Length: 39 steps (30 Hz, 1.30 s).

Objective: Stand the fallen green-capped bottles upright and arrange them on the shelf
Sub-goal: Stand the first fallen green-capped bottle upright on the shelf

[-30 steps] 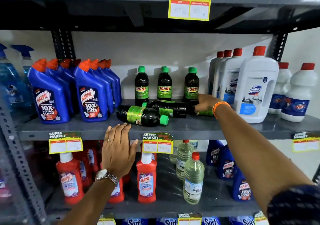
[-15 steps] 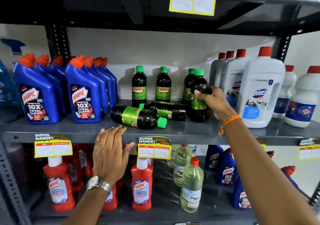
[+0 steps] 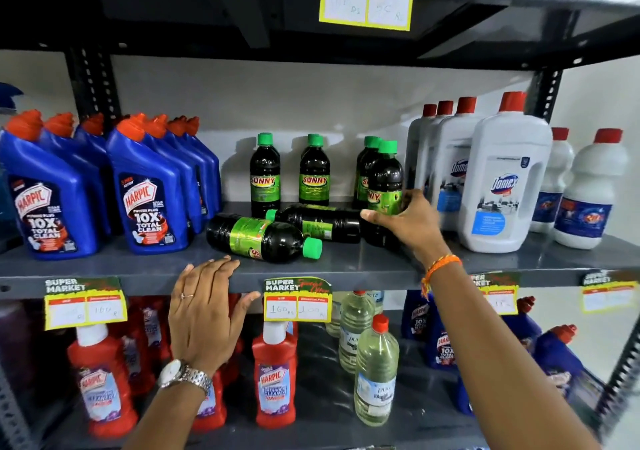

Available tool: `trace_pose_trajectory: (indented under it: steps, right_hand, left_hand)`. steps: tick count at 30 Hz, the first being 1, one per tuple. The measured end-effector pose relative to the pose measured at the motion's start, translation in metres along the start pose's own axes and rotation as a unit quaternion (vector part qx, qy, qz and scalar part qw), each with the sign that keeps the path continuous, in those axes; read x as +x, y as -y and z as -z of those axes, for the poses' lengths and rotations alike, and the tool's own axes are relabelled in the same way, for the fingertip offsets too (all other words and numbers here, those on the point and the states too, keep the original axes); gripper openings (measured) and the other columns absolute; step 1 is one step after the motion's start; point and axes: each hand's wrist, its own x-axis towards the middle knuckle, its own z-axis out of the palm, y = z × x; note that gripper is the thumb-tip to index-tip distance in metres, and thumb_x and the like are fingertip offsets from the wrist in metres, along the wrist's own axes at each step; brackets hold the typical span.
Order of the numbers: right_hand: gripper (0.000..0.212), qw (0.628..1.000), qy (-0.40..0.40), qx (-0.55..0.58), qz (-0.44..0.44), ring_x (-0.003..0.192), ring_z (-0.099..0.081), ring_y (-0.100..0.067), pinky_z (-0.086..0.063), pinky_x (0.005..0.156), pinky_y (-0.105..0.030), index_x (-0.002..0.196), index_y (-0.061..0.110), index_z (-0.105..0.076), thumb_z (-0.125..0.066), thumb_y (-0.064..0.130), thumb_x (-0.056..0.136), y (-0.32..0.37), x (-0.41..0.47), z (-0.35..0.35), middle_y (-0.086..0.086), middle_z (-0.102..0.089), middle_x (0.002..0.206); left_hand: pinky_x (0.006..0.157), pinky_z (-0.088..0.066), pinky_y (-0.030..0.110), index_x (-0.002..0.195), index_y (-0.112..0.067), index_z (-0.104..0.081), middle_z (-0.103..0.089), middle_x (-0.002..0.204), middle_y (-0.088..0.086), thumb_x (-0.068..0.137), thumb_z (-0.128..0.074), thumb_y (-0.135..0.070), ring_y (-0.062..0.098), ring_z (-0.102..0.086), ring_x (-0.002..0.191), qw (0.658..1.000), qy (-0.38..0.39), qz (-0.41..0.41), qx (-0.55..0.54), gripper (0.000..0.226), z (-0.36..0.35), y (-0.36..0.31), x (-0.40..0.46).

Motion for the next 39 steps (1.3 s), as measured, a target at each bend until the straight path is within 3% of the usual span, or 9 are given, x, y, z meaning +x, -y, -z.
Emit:
trace_pose_trajectory:
  steps: [3,7,19,24,28,30,33,36,39]
  right_hand:
    - [0.058,1.000,0.002,0.017,0.001,0.079,-0.063,0.006,-0.050,0.065,-0.011,0.095,0.028,-0.054,-0.093,0.043,0.056,-0.008,0.000,-0.002,0.018,-0.066,0.085]
    - [0.040,0.969,0.109,0.211,-0.062,0.111,-0.067,-0.019,-0.050,0.095,-0.028,0.105,0.019,-0.056,-0.081,0.005,0.077,-0.015,0.003,0.003,-0.002,-0.073,0.105]
    - [0.029,0.977,0.121,0.169,-0.040,0.095,-0.067,-0.010,-0.052,0.092,-0.025,0.101,0.016,-0.064,-0.072,-0.005,0.083,-0.019,-0.002,0.007,-0.003,-0.072,0.105]
    - [0.032,0.981,0.117,0.149,-0.040,0.114,-0.066,-0.023,-0.052,0.089,-0.024,0.106,0.016,-0.063,-0.073,-0.004,0.083,-0.023,-0.004,0.006,0.000,-0.072,0.105]
    - [0.068,0.995,-0.075,0.070,0.009,0.124,-0.059,-0.024,-0.046,0.106,-0.037,0.132,0.010,-0.052,-0.086,0.011,0.073,0.000,-0.020,0.012,-0.006,-0.062,0.132]
    - [0.059,0.972,-0.195,-0.016,0.131,0.113,-0.060,-0.020,-0.050,0.100,-0.035,0.124,0.020,-0.056,-0.084,0.016,0.072,0.024,-0.034,0.006,0.001,-0.061,0.120]
    - [0.046,0.962,-0.036,-0.084,0.259,0.108,-0.063,-0.020,-0.050,0.098,-0.034,0.120,0.019,-0.064,-0.080,0.018,0.077,0.074,-0.038,-0.029,-0.002,-0.066,0.116]
    - [0.066,0.927,0.174,-0.266,0.201,0.131,-0.052,-0.032,-0.040,0.109,-0.035,0.141,0.006,-0.048,-0.073,0.032,0.086,0.106,-0.019,-0.066,-0.017,-0.056,0.140]
    - [0.077,0.854,0.306,-0.405,0.114,0.132,-0.049,-0.036,-0.043,0.098,-0.034,0.144,0.002,-0.041,-0.067,0.047,0.088,0.111,0.002,-0.084,-0.020,-0.049,0.147]
  left_hand:
    - [0.121,-0.022,0.040,0.130,-0.013,-0.057,-0.064,0.130,0.006,0.094,-0.048,-0.055,0.028,-0.054,0.125,1.000,-0.001,-0.002,-0.001,0.056,-0.001,0.000,-0.005]
    - [0.118,-0.028,0.044,0.128,-0.013,-0.059,-0.066,0.129,0.007,0.094,-0.047,-0.055,0.029,-0.055,0.124,1.000,-0.006,-0.003,-0.014,0.056,0.002,-0.001,-0.002]
    - [0.114,-0.036,0.048,0.125,-0.011,-0.063,-0.068,0.124,0.008,0.092,-0.045,-0.055,0.029,-0.060,0.119,1.000,0.001,-0.009,-0.002,0.058,0.004,-0.002,-0.003]
    - [0.115,-0.032,0.045,0.125,-0.012,-0.063,-0.068,0.125,0.005,0.091,-0.046,-0.057,0.026,-0.058,0.119,1.000,-0.018,-0.014,-0.001,0.059,-0.005,-0.002,-0.006]
    - [0.113,-0.033,0.045,0.125,-0.013,-0.063,-0.068,0.124,0.004,0.091,-0.047,-0.056,0.025,-0.057,0.120,1.000,-0.023,-0.020,-0.009,0.057,-0.007,0.001,0.000]
    - [0.113,-0.033,0.044,0.123,-0.014,-0.064,-0.069,0.123,0.003,0.091,-0.045,-0.059,0.024,-0.056,0.119,0.999,-0.035,-0.011,-0.012,0.058,-0.010,0.000,-0.002]
    - [0.113,-0.032,0.042,0.121,-0.015,-0.063,-0.070,0.120,0.003,0.093,-0.039,-0.065,0.022,-0.054,0.116,0.999,-0.049,-0.009,-0.019,0.062,-0.013,0.001,-0.004]
    - [0.116,-0.028,0.037,0.123,-0.017,-0.062,-0.069,0.121,0.002,0.093,-0.040,-0.066,0.022,-0.055,0.117,0.998,-0.042,-0.020,-0.031,0.062,-0.011,0.006,-0.001]
    - [0.120,-0.020,0.034,0.124,-0.017,-0.062,-0.068,0.125,0.001,0.094,-0.040,-0.064,0.022,-0.055,0.120,0.999,-0.025,-0.010,-0.042,0.060,-0.007,0.003,0.003]
